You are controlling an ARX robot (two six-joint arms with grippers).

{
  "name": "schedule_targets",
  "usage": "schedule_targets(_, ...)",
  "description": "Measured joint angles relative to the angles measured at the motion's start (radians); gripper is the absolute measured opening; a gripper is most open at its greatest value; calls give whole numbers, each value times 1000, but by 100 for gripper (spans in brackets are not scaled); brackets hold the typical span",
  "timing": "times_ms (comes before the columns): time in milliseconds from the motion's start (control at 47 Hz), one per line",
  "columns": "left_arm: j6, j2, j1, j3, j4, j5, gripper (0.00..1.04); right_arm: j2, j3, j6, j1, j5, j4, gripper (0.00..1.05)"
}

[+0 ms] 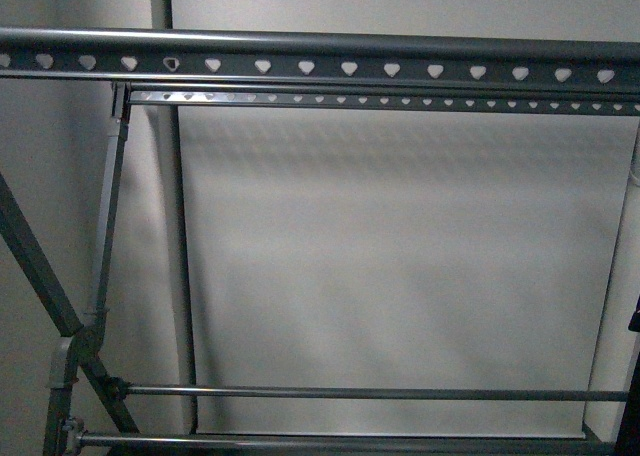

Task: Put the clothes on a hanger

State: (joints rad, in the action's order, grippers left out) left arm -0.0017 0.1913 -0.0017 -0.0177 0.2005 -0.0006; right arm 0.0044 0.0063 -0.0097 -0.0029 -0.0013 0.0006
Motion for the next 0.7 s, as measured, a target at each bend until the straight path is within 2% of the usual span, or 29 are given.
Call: schedule_targets(702,0,0,0,0,0,0,98,0,0,0,0,0,0,97)
